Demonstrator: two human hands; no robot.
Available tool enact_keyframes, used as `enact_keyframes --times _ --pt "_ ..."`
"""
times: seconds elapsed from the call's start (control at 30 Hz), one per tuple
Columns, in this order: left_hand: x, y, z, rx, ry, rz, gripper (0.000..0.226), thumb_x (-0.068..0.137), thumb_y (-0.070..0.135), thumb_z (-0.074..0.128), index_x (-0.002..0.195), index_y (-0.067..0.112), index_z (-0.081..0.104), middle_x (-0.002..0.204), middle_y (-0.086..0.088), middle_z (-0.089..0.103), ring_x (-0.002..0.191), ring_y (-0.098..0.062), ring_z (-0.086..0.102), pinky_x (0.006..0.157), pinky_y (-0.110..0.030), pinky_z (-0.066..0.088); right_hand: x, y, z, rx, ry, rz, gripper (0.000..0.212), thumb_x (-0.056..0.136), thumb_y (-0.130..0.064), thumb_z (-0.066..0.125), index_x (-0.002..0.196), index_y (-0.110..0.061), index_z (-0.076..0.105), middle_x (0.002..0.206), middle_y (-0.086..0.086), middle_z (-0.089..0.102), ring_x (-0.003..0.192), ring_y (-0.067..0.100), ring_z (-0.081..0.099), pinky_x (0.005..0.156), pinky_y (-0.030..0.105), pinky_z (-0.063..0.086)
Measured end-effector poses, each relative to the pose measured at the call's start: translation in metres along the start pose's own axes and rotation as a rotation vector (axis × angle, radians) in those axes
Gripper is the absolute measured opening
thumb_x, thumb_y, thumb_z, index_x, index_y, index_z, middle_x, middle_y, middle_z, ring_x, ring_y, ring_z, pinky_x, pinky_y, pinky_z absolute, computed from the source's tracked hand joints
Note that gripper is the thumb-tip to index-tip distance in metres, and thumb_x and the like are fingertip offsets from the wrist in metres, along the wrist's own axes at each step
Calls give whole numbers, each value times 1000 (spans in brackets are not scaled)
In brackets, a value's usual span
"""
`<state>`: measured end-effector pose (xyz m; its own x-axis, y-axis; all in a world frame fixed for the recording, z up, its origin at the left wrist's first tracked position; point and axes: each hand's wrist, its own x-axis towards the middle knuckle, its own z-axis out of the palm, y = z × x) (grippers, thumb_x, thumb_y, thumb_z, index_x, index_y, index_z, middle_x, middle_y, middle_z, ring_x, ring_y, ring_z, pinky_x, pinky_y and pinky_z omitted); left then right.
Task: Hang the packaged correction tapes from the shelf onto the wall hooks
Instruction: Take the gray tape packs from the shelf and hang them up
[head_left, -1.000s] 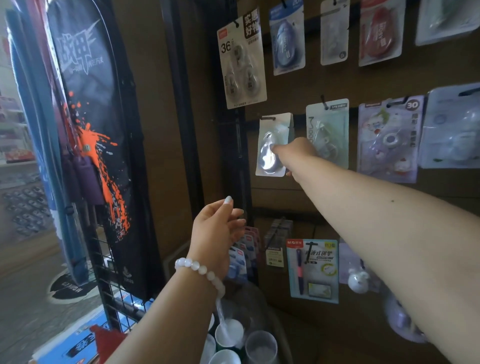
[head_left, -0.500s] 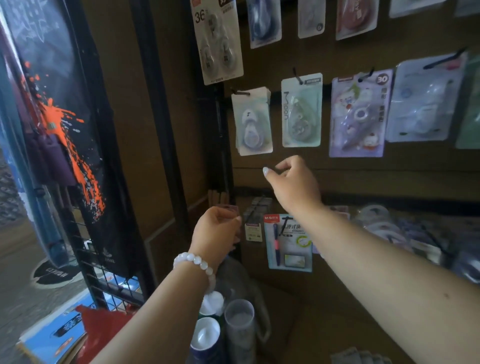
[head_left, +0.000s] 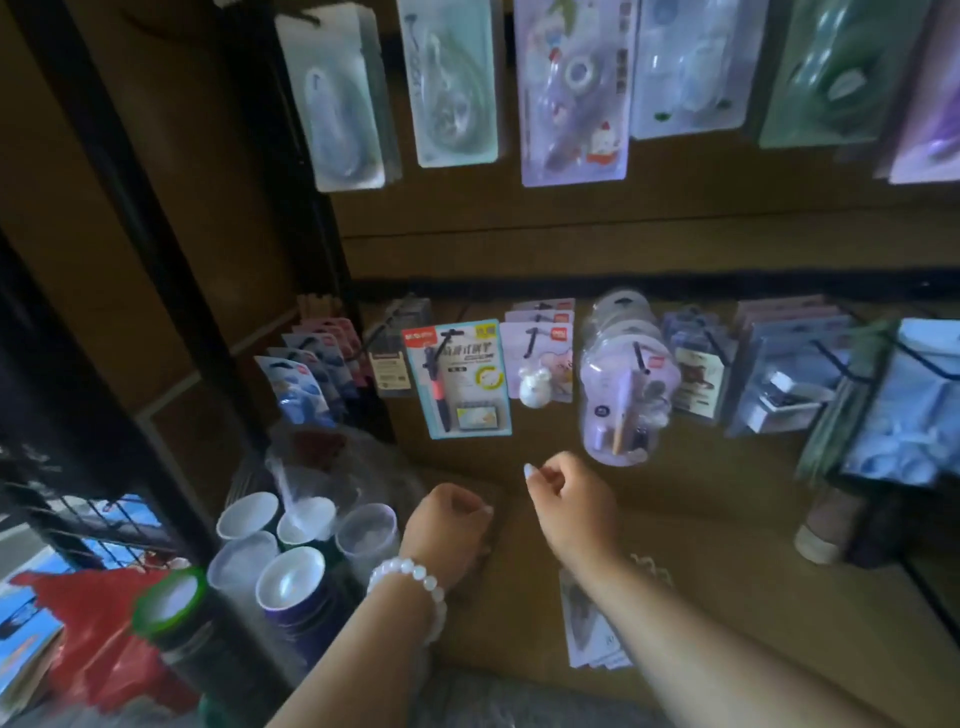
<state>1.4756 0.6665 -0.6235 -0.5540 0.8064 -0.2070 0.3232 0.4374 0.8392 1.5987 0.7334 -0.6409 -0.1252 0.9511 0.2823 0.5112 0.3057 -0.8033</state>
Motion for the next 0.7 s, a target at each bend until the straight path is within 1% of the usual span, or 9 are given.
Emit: enact_keyframes --times 0.1,0.27,0.33,0.4,0.47,0.53,0.57,0.63,0.7 --pt "8 -22 28 14 -63 -53 7 87 30 67 87 24 63 84 -9 72 79 -30 71 79 -47 61 -1 50 1 -4 -54 180 26 90 -37 57 74 -19 49 70 -1 57 72 24 57 64 34 44" --pt "8 -44 68 -16 -81 -148 12 90 20 65 80 20 61 73 -6 65 67 -23 63 75 -41 60 -8 131 -2 -111 -132 447 25 90 -43 52 84 -19 54 86 6 67 84 30 63 72 36 50" --pt "10 -52 84 -19 -104 -199 6 91 18 62 91 14 66 82 -12 70 73 -29 68 79 -45 61 -13 157 -4 -162 -147 515 26 91 -41 50 95 -17 59 97 9 68 89 31 64 71 32 48" --pt "14 -62 101 5 -144 -207 17 92 13 59 105 5 66 96 -19 72 87 -36 71 83 -47 60 -18 179 -3 -222 -172 551 32 92 -38 48 110 -16 60 112 10 65 100 31 62 71 28 42" --pt "15 -70 114 7 -180 -226 16 93 8 57 104 2 65 89 -19 71 79 -35 71 80 -42 60 -21 198 2 -241 -206 599 36 92 -37 48 117 -14 59 115 11 65 102 32 62 73 28 42" --pt "16 -78 124 1 -207 -265 10 93 6 55 88 7 64 70 -11 64 61 -27 64 74 -41 58 -25 211 11 -240 -235 643 37 89 -41 49 113 -14 59 110 11 67 98 32 63 75 30 48" --pt "18 -83 129 1 -213 -278 15 92 6 54 80 10 62 67 -9 62 61 -28 63 75 -44 59 -26 216 16 -247 -247 658 38 88 -43 50 110 -14 59 108 10 68 97 31 63 76 31 49" --pt "22 -93 137 20 -236 -283 18 91 5 53 75 10 61 72 -12 65 71 -32 67 79 -49 58 -26 223 26 -276 -254 674 39 88 -44 53 105 -10 59 107 11 67 99 30 63 76 31 48" --pt "26 -100 142 30 -236 -280 12 90 5 54 82 9 63 79 -14 67 78 -34 68 81 -50 59 -26 227 36 -340 -246 641 37 89 -43 53 101 -8 59 105 11 67 98 29 63 69 27 43"
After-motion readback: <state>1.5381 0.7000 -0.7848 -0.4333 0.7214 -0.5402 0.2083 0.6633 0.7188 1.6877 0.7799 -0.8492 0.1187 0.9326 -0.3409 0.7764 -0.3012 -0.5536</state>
